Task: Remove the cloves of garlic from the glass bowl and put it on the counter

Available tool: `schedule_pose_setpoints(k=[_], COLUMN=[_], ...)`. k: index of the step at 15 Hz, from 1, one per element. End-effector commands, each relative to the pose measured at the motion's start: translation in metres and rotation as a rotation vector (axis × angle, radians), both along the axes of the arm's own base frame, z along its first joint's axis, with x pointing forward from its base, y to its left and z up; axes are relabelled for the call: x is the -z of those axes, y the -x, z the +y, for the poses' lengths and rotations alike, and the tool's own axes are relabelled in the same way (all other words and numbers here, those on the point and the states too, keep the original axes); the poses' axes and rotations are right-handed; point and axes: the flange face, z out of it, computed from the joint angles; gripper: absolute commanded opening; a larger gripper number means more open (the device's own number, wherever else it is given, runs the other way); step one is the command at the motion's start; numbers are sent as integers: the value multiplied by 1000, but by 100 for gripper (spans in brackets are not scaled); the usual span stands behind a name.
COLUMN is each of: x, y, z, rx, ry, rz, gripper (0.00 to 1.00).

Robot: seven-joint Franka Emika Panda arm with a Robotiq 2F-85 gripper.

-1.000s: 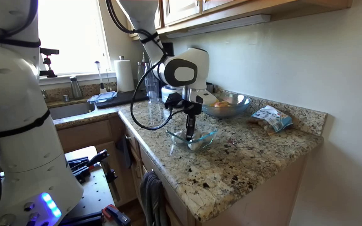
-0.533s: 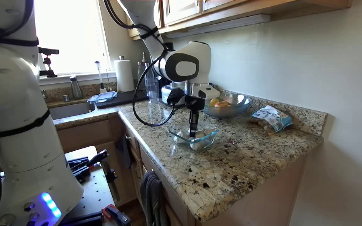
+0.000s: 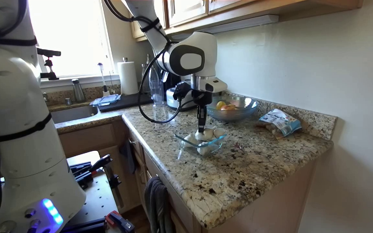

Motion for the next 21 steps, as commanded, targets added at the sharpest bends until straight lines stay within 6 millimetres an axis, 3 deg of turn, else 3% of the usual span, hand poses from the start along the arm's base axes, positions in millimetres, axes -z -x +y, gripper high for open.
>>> schedule_pose_setpoints(k=[1,8,9,10,12,21], x=[-29,-66,-66,-64,-59,-27], y=[8,7,7,6,6,3], z=[5,48,51,52,49,16], rx=[-34,-178,-189,-191,-192,91], ry=[-15,4,7,14,31,97], rz=[-34,-111,-105,-99,-87,2], gripper=[8,7,25,32,38,95])
